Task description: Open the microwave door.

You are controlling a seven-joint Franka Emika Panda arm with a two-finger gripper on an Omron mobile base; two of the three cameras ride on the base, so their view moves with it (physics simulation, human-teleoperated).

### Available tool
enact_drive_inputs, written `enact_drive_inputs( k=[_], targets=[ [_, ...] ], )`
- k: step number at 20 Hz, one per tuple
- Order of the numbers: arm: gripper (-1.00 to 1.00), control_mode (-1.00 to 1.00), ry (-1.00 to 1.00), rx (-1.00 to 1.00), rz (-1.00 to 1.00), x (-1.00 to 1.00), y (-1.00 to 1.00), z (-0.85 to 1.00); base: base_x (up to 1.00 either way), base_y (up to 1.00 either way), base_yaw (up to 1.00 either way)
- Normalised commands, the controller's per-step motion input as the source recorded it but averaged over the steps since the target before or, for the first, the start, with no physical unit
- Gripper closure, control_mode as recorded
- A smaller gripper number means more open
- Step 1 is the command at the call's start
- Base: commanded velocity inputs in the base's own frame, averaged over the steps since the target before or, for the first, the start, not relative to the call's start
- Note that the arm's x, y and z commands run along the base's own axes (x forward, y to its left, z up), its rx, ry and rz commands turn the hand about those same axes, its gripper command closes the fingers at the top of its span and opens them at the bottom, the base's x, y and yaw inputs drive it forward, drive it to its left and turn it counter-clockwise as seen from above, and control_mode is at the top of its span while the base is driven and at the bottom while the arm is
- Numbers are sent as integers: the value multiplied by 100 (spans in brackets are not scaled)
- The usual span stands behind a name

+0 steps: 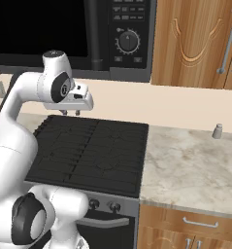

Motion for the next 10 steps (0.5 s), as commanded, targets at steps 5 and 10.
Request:
enact_drive_inputs(
  k=[5,10],
  targets=[
    [-100,-100,-3,0,0,-1,0,0,0,0,0],
    [-100,-100,-27,0,0,-46,0,11,0,0,0]
  ],
)
